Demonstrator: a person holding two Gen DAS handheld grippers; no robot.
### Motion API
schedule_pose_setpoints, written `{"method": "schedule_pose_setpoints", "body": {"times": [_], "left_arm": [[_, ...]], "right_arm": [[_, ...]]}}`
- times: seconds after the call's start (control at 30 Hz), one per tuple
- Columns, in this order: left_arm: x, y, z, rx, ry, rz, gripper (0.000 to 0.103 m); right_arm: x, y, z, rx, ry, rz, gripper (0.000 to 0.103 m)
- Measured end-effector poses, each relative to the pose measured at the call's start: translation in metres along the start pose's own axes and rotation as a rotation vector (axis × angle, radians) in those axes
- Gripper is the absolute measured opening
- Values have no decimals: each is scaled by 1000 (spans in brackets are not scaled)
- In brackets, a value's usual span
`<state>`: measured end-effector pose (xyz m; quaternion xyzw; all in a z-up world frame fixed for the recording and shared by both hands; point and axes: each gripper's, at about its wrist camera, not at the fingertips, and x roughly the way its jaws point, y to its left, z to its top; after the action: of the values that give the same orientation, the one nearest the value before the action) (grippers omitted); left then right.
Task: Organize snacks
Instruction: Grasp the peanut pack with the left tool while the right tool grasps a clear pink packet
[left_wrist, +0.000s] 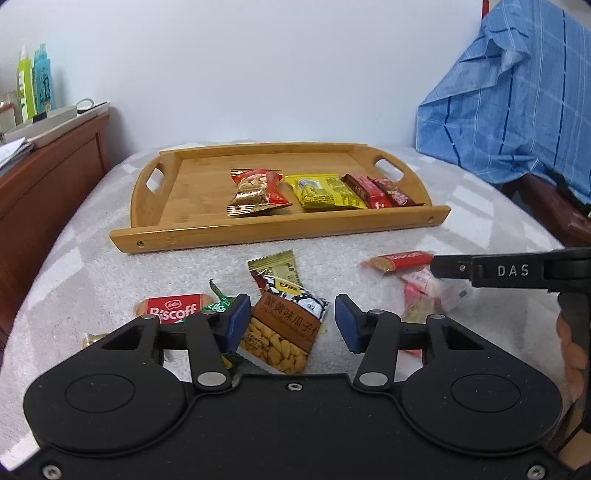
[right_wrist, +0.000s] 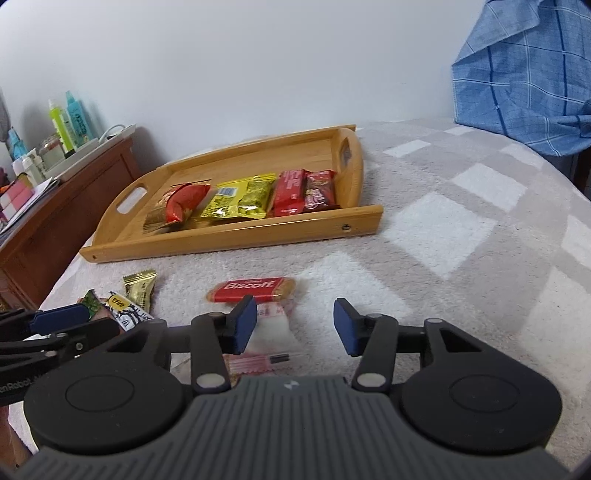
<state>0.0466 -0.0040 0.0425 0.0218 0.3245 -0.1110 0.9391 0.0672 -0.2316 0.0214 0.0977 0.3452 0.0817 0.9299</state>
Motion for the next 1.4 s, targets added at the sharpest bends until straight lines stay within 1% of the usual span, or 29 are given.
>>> {"method": "schedule_pose_setpoints", "body": {"times": [0.27, 0.4, 0.53, 0.7, 0.87, 0.97, 1.1, 1.13, 1.17, 1.2, 1.3, 1.4], "left_arm": [[4, -6, -5, 57, 7, 20, 51], [7, -7, -6, 62, 16, 14, 52], [12, -7, -9, 36, 49, -34, 52], [15, -10, -14, 34, 72, -38, 60], [14, -15, -18, 50, 77, -55, 62], [12, -17, -22, 31, 75, -43, 58], [7, -22, -29, 36, 66, -34, 51], [6, -23, -30, 35, 63, -35, 50], [4, -24, -31, 34, 61, -35, 48], [3, -24, -31, 29, 57, -34, 46], [-2, -22, -30, 0, 48, -29, 43], [-7, -18, -24, -31, 35, -38, 42]], "right_arm": [[5, 4, -2, 3, 23, 49, 55], [10, 12, -7, -16, 47, 76, 55], [11, 19, -9, -40, 39, 73, 55], [10, 19, -10, -41, 28, 61, 56], [7, 18, -13, -34, -9, 22, 56], [8, 21, -14, -55, -19, 5, 57], [9, 27, -15, -89, -25, -13, 56], [9, 28, -15, -94, -25, -18, 55], [9, 28, -16, -97, -24, -23, 47], [8, 29, -16, -100, -25, -28, 43], [4, 29, -18, -101, -35, -44, 40], [-6, 29, -20, -104, -62, -49, 39]]}}
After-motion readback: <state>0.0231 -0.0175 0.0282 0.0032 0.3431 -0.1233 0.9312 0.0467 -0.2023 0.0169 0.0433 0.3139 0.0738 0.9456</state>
